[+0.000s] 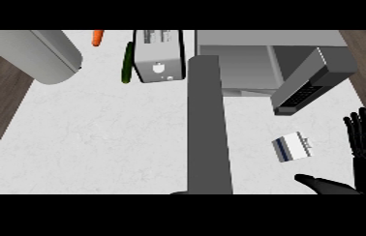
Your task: Pick up the milk, place it into the microwave and close the microwave
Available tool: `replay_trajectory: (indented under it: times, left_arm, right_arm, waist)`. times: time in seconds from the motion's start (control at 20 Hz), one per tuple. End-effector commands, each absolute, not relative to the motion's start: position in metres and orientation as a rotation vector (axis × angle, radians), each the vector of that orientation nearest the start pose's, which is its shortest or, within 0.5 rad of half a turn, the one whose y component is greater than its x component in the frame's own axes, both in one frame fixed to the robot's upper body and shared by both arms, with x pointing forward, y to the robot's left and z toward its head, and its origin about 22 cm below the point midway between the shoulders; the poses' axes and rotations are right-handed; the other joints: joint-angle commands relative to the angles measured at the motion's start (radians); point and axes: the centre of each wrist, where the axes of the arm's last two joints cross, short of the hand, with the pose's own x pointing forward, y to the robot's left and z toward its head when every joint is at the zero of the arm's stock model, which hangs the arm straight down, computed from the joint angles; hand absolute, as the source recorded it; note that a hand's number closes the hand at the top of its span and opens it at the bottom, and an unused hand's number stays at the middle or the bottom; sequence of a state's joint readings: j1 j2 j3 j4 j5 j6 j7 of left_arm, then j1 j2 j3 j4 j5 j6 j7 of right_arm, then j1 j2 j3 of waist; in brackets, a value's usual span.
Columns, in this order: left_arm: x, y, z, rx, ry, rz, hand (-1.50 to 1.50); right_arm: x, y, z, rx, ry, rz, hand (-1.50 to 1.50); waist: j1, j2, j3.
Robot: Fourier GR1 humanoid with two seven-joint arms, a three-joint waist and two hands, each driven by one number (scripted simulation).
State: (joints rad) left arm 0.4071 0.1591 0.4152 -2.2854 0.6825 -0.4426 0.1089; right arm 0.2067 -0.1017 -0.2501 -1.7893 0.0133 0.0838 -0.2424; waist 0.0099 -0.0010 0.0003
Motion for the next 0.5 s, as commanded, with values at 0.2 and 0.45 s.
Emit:
replay_trajectory:
  times: [0.2, 0.45]
  left_arm:
    - [0.082, 0.357, 0.122, -0.227, -1.956, -0.006, -1.50]
    - [0.086, 0.349, 0.129, -0.236, -1.950, -0.020, -1.50]
  right_arm:
    - [0.187, -0.348, -0.049, -0.386, -1.720, -0.031, -1.50]
    - [0.163, -0.355, -0.099, -0.389, -1.687, 0.001, -1.50]
  waist:
    - [0.006, 0.001, 0.000]
    - [-0.001, 0.001, 0.001]
